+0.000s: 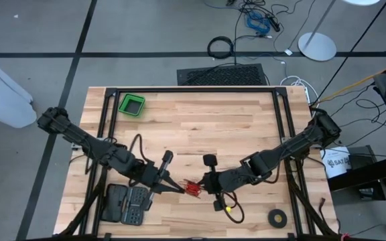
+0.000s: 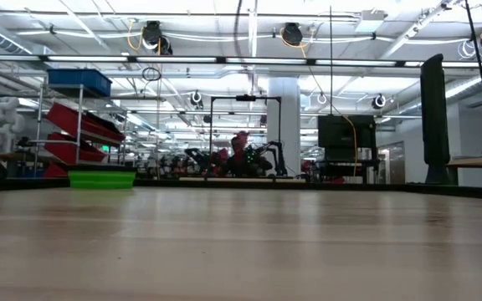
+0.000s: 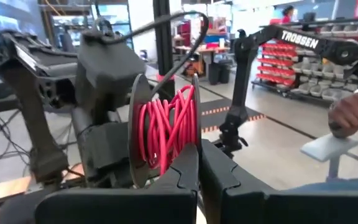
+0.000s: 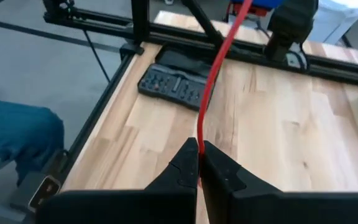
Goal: Coil cords
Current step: Coil the red wire into the spool
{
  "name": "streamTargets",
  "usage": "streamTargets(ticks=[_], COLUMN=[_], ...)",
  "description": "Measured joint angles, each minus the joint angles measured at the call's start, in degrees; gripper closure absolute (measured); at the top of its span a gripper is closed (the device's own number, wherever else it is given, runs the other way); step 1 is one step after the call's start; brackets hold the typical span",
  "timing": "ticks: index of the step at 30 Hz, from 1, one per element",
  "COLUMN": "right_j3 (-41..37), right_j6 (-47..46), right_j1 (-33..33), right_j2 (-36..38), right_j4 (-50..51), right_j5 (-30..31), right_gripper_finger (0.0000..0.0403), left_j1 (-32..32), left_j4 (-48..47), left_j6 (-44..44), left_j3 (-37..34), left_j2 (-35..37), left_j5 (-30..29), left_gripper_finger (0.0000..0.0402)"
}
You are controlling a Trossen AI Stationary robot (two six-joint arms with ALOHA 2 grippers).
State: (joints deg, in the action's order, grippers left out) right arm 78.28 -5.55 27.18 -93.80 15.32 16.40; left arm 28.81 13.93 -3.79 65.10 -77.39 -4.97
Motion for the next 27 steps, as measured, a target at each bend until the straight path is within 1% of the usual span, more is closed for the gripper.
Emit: streamTargets(ticks=[5,11,16,21,27], right_j3=[0.0,0.0,0.0,0.0,0.0], right_j6=[-1.36,-1.56,-1.73,-2.06,-2.64], right_j1=[1.3,2.89,4.02,4.59,5.94], right_j2=[1.96,3.73,5.01,6.55,8.89], right_j4=[3.34,5.51,7.81,9.82,11.84], right_j5=[0.31,0.25,3.09,3.68,6.56], right_gripper_finger=[0.0403,0.0403,0.0403,0.0403,0.0403], left_j1=[0.9,1.67,1.61,1.63,1.61], left_j4=[-3.12,-8.82,-11.61,-14.84,-16.89], left_j6=[-0.01,0.46,2.27,4.81,7.81], left_j3=[0.0,0.0,0.0,0.0,0.0], left_j2=[1.38,2.52,2.49,2.49,2.49], left_j5=[-3.86,-11.43,-12.26,-13.35,-13.91], left_gripper_finger=[0.0401,0.0401,0.0401,0.0401,0.0401])
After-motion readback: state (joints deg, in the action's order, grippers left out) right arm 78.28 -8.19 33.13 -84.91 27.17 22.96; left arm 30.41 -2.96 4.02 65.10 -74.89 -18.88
